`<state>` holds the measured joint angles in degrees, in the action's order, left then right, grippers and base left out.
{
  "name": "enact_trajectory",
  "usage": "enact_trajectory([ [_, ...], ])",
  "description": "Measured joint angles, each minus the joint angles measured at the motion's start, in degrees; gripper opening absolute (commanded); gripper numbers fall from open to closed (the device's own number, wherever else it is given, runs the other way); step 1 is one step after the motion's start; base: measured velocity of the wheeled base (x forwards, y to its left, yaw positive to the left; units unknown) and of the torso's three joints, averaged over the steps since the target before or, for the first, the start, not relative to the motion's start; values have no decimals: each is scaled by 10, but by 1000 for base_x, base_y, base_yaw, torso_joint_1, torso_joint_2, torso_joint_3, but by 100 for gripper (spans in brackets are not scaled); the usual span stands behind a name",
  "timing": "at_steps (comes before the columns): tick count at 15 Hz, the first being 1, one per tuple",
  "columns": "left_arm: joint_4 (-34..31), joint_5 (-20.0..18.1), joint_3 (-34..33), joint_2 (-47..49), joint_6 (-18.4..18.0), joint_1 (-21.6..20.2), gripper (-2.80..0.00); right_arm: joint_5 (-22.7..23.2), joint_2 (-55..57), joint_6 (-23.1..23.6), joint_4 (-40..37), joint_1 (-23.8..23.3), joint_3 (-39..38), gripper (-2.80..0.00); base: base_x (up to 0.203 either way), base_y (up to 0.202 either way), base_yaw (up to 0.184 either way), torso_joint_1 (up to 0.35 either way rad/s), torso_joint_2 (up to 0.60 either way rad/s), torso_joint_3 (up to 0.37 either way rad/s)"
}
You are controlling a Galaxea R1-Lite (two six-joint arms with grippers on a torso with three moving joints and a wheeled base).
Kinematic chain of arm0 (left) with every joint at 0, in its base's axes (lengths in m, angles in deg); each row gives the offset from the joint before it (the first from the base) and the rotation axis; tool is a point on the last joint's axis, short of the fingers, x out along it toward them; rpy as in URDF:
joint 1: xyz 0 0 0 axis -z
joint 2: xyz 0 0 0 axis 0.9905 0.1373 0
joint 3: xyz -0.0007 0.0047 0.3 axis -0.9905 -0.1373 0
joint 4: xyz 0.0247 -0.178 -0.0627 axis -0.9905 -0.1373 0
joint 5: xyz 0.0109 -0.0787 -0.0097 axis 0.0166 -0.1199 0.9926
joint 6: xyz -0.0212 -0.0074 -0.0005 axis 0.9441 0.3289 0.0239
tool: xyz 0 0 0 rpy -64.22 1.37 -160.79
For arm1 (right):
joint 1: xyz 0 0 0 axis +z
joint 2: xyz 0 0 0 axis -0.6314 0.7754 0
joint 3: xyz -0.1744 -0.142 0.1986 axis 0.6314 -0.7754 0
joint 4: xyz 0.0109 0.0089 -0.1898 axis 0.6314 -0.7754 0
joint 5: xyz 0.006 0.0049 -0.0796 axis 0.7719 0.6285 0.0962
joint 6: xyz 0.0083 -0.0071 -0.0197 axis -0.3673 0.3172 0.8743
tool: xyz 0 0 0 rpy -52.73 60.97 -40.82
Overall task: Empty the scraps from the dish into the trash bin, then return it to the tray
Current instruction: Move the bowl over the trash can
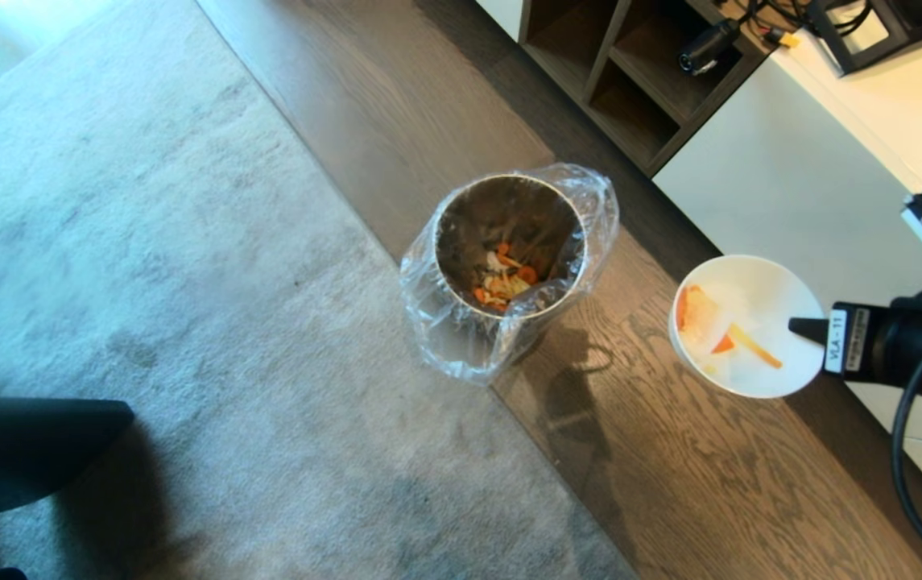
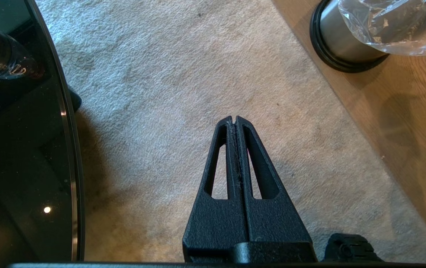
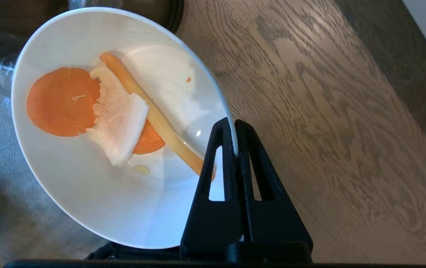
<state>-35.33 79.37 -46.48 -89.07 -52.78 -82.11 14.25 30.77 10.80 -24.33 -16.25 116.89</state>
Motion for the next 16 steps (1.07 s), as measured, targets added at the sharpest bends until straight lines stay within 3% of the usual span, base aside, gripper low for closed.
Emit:
enact_trajectory([
  [4,0,0,0,0,0,0,-280,-3,71,53,7,28,105,-280,0,0,0,0,0,0],
  [7,0,0,0,0,0,0,-280,-4,114,126,56,64,150,-280,0,0,0,0,0,0],
  [11,0,0,0,0,0,0,-280,-5,158,253,171,82,157,-280,0,0,0,0,0,0],
  [16,0,0,0,0,0,0,-280,-4,221,379,358,85,154,-280,0,0,0,0,0,0],
])
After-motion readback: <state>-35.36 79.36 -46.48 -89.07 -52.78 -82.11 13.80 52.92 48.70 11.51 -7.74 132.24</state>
